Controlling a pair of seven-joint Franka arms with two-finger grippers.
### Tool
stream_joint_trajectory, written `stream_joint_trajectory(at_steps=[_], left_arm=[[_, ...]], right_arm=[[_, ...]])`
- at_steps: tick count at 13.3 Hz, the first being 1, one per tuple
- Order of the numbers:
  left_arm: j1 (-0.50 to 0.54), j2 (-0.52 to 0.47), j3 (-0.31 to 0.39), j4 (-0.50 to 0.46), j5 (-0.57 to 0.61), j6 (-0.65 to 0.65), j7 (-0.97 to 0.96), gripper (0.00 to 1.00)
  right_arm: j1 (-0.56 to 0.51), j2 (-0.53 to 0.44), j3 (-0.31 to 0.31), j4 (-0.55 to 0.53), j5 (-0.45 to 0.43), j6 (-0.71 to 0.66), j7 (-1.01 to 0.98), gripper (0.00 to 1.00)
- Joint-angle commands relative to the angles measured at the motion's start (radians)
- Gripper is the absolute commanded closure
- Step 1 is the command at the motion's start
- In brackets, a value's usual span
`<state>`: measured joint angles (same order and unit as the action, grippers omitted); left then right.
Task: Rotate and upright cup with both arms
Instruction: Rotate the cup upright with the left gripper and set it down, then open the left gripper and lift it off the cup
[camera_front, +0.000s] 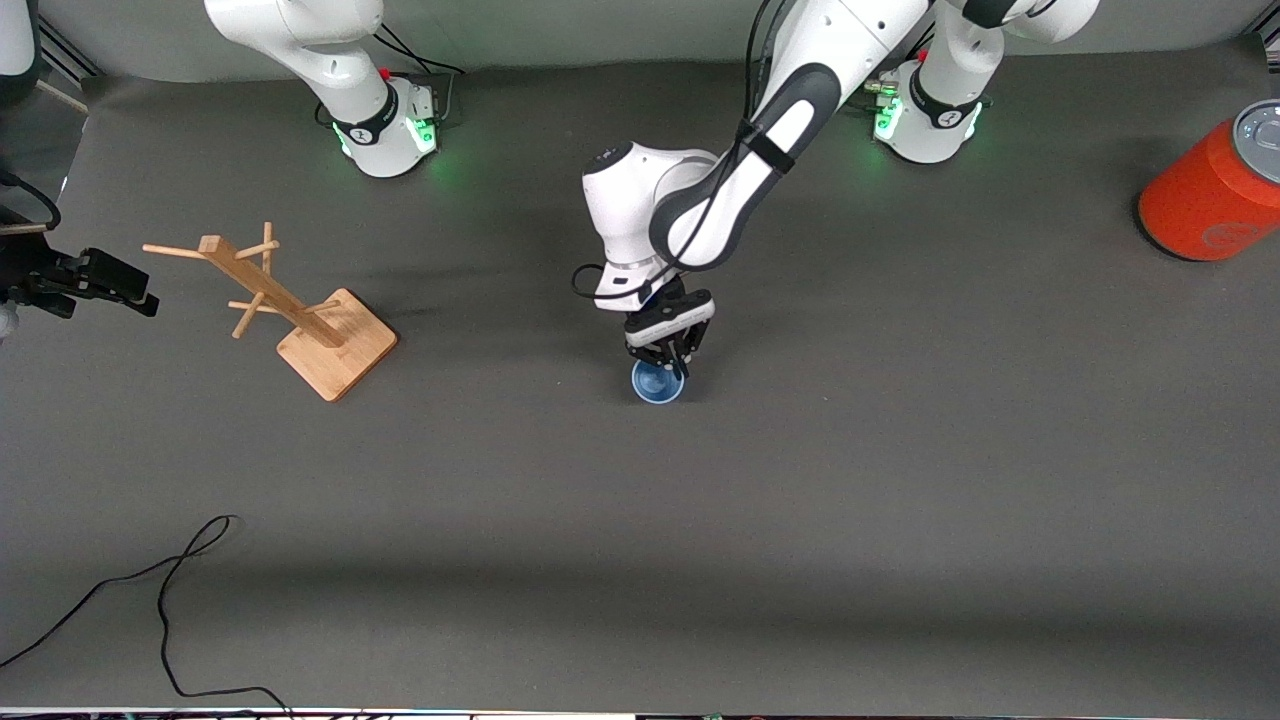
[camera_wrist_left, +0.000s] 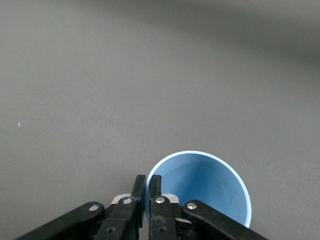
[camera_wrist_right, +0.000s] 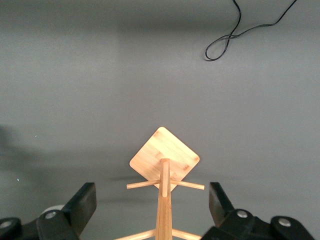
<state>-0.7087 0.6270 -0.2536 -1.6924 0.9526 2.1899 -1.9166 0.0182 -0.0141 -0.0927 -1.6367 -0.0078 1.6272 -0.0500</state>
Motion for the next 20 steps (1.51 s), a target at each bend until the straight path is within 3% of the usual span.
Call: stream_joint_trajectory(at_steps=[1, 5, 7, 10, 13, 20], left_arm=[[-0.015, 0.003, 0.008, 0.004, 0.021, -0.015, -0.032, 0.00], [-0.003, -0.009, 0.005, 0.023, 0.002, -0.018, -0.018, 0.00], [0.014, -0.018, 0.002, 0.071, -0.073, -0.018, 0.025, 0.00], [0.057, -0.024, 0.004, 0.225, -0.308, -0.140, 0.320, 0.00], [0.164, -0.044, 0.001, 0.336, -0.448, -0.240, 0.589, 0.00], [0.516, -0.217, 0.001, 0.324, -0.687, -0.436, 1.225, 0.00]], right_arm=[[0.006, -0.009, -0.001, -0.009, 0.006, 0.011, 0.018, 0.00], [0.008, -0.004, 0.001, 0.000, 0.006, 0.011, 0.018, 0.00], [0.008, -0.003, 0.001, 0.000, 0.006, 0.011, 0.018, 0.00], [0.008, -0.001, 0.001, 0.000, 0.006, 0.010, 0.018, 0.00], [0.008, -0.001, 0.002, 0.000, 0.006, 0.010, 0.018, 0.00], [0.009, -0.003, 0.002, 0.000, 0.005, 0.010, 0.016, 0.00]])
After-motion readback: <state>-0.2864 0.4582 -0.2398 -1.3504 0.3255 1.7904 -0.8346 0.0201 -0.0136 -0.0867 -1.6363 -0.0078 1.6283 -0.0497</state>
